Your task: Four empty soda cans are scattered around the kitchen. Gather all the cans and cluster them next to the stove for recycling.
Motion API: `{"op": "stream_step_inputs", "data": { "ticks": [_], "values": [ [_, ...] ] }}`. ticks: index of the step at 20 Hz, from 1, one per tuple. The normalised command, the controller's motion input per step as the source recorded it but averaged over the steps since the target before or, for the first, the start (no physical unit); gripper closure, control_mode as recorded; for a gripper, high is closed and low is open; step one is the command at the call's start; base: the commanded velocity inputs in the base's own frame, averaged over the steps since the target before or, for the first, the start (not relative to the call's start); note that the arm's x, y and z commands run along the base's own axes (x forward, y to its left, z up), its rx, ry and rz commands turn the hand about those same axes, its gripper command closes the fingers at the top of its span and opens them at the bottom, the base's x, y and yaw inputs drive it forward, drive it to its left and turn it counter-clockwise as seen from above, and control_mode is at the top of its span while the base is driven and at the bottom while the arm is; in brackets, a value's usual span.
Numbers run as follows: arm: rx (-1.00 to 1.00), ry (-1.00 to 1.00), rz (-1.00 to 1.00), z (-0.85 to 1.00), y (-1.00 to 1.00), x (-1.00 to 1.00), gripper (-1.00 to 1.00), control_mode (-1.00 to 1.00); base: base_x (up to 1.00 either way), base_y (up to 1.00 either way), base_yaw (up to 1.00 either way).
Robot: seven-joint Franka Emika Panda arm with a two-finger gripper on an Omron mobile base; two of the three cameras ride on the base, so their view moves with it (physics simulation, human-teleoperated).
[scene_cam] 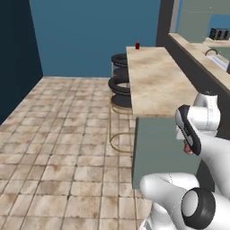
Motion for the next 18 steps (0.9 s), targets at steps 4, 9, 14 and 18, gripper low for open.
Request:
{"op": "stream_step_inputs", "data": {
  "ticks": [4, 9, 14, 18],
  "values": [
    [0.0, 0.0, 0.0, 0.0, 0.0, 0.0, 1.0, 1.0, -0.62, -0.01, -0.23],
    [0.0, 0.0, 0.0, 0.0, 0.0, 0.0, 1.0, 1.0, -0.46, -0.2, -0.35],
    [0.0, 0.0, 0.0, 0.0, 0.0, 0.0, 1.0, 1.0, -0.42, -0.24, -0.36],
    [0.0, 0.0, 0.0, 0.0, 0.0, 0.0, 1.0, 1.0, -0.13, -0.57, -0.2]
  ]
}}
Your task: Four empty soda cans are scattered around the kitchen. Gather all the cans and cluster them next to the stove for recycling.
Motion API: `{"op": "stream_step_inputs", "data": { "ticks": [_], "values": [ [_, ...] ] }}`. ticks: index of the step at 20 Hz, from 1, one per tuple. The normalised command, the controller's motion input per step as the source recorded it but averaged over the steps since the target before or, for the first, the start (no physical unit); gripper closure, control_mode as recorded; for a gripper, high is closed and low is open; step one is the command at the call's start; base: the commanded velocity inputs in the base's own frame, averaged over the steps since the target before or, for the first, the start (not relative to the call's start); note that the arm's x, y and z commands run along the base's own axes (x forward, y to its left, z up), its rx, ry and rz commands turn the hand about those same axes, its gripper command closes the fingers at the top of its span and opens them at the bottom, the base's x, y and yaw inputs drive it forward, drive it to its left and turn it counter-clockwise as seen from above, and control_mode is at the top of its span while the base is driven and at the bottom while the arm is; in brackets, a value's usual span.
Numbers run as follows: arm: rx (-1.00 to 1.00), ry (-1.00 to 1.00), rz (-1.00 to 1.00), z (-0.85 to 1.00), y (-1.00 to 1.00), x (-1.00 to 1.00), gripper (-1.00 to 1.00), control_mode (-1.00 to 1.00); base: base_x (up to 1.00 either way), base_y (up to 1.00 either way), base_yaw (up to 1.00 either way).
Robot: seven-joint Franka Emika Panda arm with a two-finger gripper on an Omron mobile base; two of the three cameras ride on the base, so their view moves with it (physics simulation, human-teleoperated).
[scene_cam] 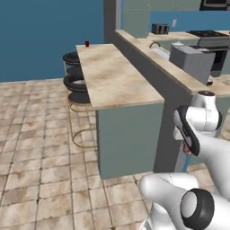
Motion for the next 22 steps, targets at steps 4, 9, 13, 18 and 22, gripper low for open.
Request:
{"op": "stream_step_inputs", "data": {
  "ticks": [4, 9, 13, 18, 22],
  "values": [
    [0.0, 0.0, 0.0, 0.0, 0.0, 0.0, 1.0, 1.0, 0.0, -0.71, 0.0],
    [0.0, 0.0, 0.0, 0.0, 0.0, 0.0, 1.0, 1.0, 0.04, -0.71, 0.0],
    [0.0, 0.0, 0.0, 0.0, 0.0, 0.0, 1.0, 1.0, 0.04, -0.71, 0.0],
    [0.0, 0.0, 0.0, 0.0, 0.0, 0.0, 1.0, 1.0, 0.04, -0.71, 0.0],
    [0.0, 0.0, 0.0, 0.0, 0.0, 0.0, 1.0, 1.0, 0.05, -0.71, 0.0]
  ]
}}
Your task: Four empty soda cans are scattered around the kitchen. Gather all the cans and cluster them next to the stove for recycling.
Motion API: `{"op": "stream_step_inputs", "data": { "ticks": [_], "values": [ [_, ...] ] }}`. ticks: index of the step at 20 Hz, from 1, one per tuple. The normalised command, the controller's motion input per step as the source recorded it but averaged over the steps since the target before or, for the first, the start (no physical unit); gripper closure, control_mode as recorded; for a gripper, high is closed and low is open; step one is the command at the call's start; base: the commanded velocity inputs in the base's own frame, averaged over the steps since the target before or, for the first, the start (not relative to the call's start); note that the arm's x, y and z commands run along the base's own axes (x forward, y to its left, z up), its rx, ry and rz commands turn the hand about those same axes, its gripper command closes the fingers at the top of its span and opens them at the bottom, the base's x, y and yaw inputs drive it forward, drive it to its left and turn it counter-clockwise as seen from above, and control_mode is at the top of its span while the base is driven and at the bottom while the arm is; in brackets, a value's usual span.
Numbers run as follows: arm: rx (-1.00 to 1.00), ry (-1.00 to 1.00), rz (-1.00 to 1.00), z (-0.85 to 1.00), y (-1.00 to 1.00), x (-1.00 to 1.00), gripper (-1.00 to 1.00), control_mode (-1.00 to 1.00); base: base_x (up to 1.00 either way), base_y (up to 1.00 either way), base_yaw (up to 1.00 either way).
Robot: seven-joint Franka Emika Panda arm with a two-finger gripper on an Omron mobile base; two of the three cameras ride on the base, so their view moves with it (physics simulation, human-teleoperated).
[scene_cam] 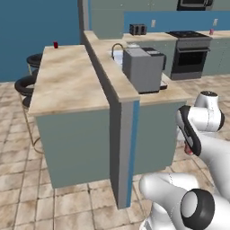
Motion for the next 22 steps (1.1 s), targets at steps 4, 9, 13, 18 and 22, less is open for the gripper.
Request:
{"op": "stream_step_inputs", "data": {
  "ticks": [4, 9, 13, 18, 22],
  "values": [
    [0.0, 0.0, 0.0, 0.0, 0.0, 0.0, 1.0, 1.0, 0.07, -0.7, 0.0],
    [0.0, 0.0, 0.0, 0.0, 0.0, 0.0, 1.0, 1.0, 0.09, -0.7, 0.0],
    [0.0, 0.0, 0.0, 0.0, 0.0, 0.0, 1.0, 1.0, 0.11, -0.69, 0.0],
    [0.0, 0.0, 0.0, 0.0, 0.0, 0.0, 1.0, 1.0, 0.15, -0.68, 0.0],
    [0.0, 0.0, 0.0, 0.0, 0.0, 0.0, 1.0, 1.0, 0.18, -0.67, 0.0]
  ]
}}
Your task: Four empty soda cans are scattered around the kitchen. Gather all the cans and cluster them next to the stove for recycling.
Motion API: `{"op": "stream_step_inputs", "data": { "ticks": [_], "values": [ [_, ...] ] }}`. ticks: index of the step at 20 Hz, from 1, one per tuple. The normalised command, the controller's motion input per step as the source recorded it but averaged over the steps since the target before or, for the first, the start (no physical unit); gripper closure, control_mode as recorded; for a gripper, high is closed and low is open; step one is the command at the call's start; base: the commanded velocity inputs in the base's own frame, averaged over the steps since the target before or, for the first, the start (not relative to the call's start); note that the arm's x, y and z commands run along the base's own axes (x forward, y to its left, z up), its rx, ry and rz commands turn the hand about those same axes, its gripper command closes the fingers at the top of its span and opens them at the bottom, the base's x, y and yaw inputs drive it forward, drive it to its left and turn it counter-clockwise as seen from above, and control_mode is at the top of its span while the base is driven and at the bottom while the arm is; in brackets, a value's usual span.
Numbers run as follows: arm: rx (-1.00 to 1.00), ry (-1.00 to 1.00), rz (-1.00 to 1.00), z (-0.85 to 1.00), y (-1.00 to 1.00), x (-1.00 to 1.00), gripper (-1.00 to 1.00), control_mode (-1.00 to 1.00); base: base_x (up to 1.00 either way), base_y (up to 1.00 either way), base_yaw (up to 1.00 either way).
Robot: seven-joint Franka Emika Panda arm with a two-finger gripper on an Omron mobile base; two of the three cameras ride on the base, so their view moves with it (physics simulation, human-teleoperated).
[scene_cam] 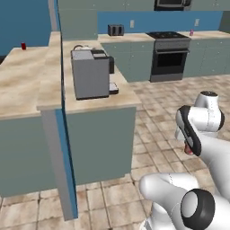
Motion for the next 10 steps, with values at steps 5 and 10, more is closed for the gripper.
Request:
{"op": "stream_step_inputs", "data": {
  "ticks": [5, 10],
  "values": [
    [0.0, 0.0, 0.0, 0.0, 0.0, 0.0, 1.0, 1.0, 0.21, -0.66, 0.0],
    [0.0, 0.0, 0.0, 0.0, 0.0, 0.0, 1.0, 1.0, 0.33, -0.59, 0.0]
  ]
}}
